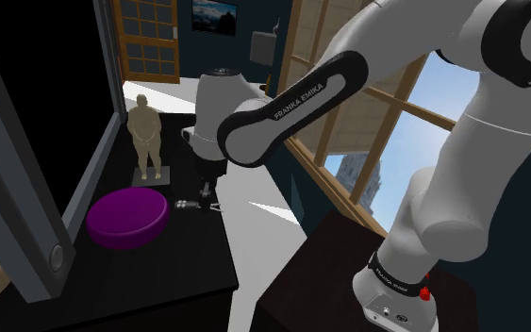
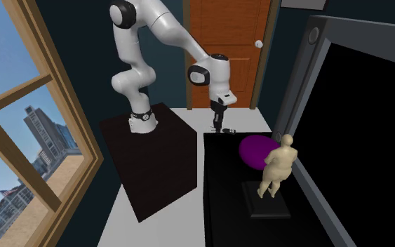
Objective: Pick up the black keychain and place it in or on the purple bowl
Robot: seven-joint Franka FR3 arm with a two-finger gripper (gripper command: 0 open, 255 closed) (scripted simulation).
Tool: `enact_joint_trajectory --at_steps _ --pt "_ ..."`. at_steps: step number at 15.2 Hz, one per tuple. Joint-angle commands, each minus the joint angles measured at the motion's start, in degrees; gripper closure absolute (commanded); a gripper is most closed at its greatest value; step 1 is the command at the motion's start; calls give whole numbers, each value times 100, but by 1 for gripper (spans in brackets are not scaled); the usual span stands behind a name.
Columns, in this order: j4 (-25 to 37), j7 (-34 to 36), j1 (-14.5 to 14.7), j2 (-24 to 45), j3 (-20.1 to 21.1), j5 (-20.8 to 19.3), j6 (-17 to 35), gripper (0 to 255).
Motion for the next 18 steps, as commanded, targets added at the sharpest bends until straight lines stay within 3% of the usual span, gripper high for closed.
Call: enact_joint_trajectory --at_steps 1,6,18 --pt "65 -26 1 -100 1 38 -165 255" --pt "212 -84 1 -328 -4 114 -534 255" --pt "3810 500 331 2263 5 -601 -1624 255"
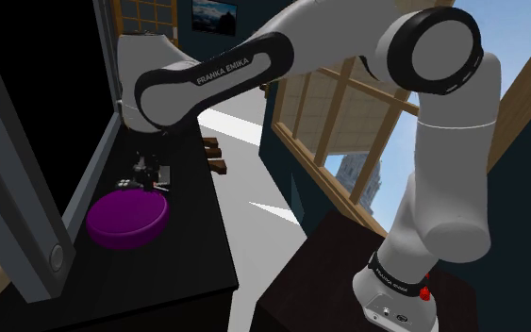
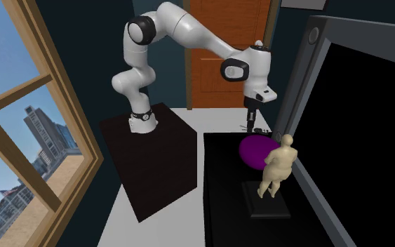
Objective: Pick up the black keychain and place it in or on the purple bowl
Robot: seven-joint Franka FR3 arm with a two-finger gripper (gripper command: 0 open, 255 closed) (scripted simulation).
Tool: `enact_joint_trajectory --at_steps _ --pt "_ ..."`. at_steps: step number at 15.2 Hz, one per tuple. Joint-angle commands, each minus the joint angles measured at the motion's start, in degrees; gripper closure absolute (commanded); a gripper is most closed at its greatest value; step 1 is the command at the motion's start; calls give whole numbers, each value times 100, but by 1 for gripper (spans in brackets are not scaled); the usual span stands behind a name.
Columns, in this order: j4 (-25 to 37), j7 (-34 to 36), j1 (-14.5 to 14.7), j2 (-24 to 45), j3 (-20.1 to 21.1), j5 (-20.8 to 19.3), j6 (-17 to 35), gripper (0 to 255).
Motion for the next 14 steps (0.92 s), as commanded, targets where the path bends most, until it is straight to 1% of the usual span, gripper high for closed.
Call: enact_joint_trajectory --at_steps 1,3,4,14 --pt "781 29 83 497 -30 -95 -294 255" --pt "1591 61 197 1002 -58 -175 -607 255" --pt "1736 63 219 1090 -66 -186 -664 255" --pt "1393 123 233 1370 -117 -266 -48 255"
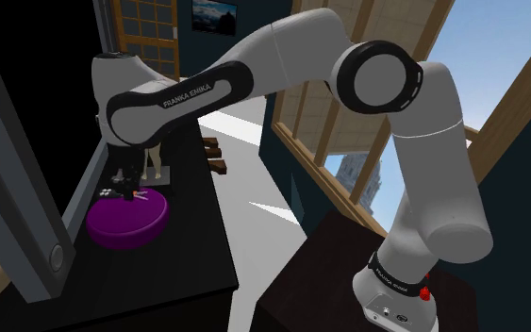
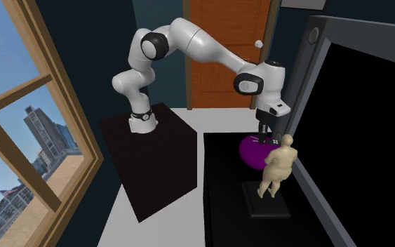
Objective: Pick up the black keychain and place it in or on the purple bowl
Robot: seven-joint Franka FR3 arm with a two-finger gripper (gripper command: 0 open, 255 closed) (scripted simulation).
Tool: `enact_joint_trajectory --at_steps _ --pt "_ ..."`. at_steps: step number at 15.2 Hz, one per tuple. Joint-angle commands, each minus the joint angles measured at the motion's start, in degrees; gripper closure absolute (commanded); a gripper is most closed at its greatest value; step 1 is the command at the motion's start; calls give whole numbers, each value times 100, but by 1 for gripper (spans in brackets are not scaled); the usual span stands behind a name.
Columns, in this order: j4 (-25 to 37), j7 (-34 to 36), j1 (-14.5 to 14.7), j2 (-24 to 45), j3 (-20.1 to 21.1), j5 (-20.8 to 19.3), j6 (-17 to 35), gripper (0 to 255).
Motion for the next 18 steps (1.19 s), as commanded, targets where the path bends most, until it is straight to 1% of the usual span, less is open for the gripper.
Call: enact_joint_trajectory --at_steps 1,5,12,13,18 --pt "-39 11 4 61 -10 -16 101 255" --pt "-128 39 17 214 -37 -56 341 255" --pt "-128 39 17 214 -37 -56 341 255" --pt "-128 38 17 213 -37 -56 341 0" --pt "-128 38 17 214 -37 -56 341 0"
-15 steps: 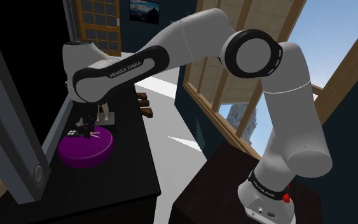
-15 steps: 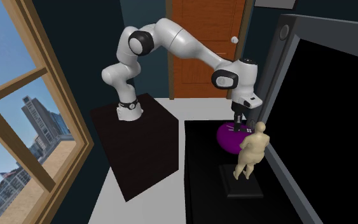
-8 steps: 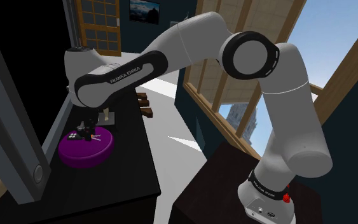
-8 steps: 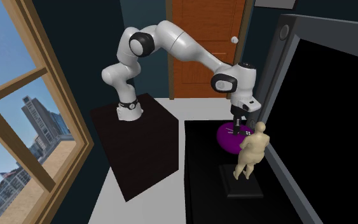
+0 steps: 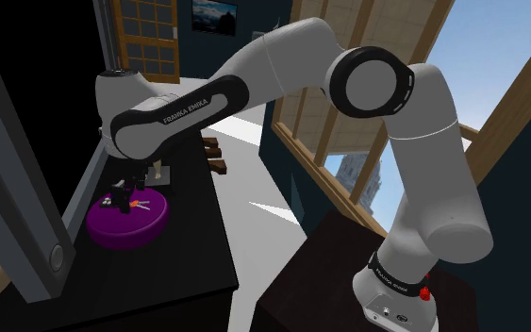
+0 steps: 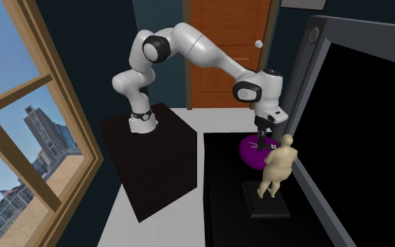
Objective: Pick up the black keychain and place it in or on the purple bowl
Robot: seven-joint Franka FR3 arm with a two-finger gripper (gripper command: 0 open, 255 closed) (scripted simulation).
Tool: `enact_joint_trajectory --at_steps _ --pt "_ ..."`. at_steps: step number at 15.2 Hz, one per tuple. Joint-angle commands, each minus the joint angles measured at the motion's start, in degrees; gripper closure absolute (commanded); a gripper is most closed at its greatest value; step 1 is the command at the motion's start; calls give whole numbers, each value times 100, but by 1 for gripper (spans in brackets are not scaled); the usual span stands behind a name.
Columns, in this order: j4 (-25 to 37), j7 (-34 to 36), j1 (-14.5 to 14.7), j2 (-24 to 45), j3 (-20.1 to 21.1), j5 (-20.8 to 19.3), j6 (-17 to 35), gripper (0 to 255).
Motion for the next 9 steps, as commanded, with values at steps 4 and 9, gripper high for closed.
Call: enact_joint_trajectory --at_steps 4,9 --pt "127 -53 -33 -387 62 93 -508 0" --pt "127 -54 -33 -387 62 93 -508 0"
